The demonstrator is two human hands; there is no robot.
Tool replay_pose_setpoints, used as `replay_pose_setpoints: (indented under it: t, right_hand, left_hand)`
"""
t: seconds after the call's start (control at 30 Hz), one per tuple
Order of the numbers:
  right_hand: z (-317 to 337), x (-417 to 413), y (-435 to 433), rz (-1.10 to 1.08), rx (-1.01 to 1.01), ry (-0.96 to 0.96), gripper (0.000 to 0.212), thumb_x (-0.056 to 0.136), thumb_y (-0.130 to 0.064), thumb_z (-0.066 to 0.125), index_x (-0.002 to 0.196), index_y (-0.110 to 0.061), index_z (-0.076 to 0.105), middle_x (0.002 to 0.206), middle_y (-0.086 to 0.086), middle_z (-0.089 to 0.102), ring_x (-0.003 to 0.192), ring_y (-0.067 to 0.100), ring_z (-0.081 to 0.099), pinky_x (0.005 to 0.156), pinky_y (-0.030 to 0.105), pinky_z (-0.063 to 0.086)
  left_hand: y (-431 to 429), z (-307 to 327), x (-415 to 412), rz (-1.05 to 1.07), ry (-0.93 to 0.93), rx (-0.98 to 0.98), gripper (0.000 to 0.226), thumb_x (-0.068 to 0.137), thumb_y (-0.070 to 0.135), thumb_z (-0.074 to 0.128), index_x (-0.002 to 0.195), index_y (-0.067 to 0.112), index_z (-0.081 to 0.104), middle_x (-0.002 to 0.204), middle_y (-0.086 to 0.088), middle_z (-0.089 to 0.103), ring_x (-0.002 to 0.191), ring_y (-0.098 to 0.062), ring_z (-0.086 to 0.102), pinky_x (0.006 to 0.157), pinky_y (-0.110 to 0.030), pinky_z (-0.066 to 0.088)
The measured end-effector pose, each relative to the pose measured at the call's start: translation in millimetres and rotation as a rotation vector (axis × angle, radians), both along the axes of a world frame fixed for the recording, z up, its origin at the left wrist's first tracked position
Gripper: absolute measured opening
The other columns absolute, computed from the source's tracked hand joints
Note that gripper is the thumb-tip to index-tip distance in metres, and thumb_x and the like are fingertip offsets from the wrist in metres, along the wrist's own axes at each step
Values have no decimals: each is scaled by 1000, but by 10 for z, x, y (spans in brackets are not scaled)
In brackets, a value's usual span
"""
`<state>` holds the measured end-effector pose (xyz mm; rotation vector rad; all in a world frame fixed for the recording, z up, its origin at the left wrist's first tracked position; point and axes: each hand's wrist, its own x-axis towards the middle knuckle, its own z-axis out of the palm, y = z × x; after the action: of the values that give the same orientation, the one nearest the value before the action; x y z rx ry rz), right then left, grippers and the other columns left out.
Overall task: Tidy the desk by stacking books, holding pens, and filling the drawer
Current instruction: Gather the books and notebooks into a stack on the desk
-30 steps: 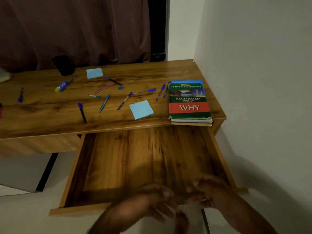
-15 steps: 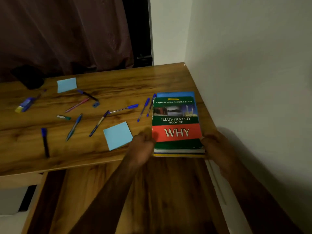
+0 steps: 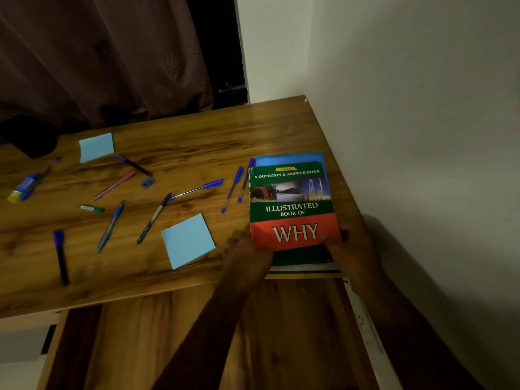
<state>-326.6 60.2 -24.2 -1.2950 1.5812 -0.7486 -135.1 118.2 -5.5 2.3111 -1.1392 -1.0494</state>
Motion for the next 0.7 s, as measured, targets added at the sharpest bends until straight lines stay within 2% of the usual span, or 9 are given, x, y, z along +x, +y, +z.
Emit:
replay_pose_setpoints:
  t: [0.1,0.17,0.27,0.4,0.43,0.53,0.7]
  right_hand:
    - [24,-21,40,-15,67,-27,13,90,-20,70,88,-32,66,93,-2,72,82,15,70,67,29,54]
    - [77,-37,58,-34,95,-63,9,89,-21,72,94,-26,67,95,-1,72,85,17,70,71,33,56]
    - [177,-67,80,-48,188,-164,15,88,-16,72,102,-16,67,97,3,71,86,19,69,69,31,54]
    - [280,-148,133,-3,331,-262,16,85,-15,75,99,-13,68,101,9,73,94,27,69,87,45,55]
    - [292,-171,154,6,352,-284,15,85,-15,75,98,-15,68,101,10,73,93,28,69,87,46,56]
    - [307,-226,215,42,363,-304,15,86,-14,73,99,-20,68,102,9,74,90,27,70,74,39,55]
    - [301,-330,535,43,343,-329,25,86,-12,73,104,-27,65,103,3,72,91,23,68,68,35,50]
  left_hand:
    - [-3,-30,5,83,116,16,53,80,45,61,130,30,53,131,-5,57,119,-25,55,99,-50,49]
    - [31,-37,-5,158,216,-14,40,84,40,60,122,28,59,119,-3,66,104,-19,63,91,-45,55]
    - [55,-36,-14,261,292,-60,35,94,36,59,126,21,54,114,0,64,99,-17,63,82,-36,55]
    - [49,72,3,401,443,-67,49,93,43,62,131,16,47,118,-7,61,96,-21,59,82,-36,50]
    - [68,107,17,399,490,-73,47,93,41,64,129,15,50,116,-6,62,95,-21,60,83,-36,50]
    - [162,147,49,323,648,-106,42,91,35,68,129,21,59,119,-6,70,104,-26,68,98,-45,53]
    - [513,65,-3,287,800,-165,40,90,22,69,129,23,61,116,-7,73,106,-29,70,96,-51,55]
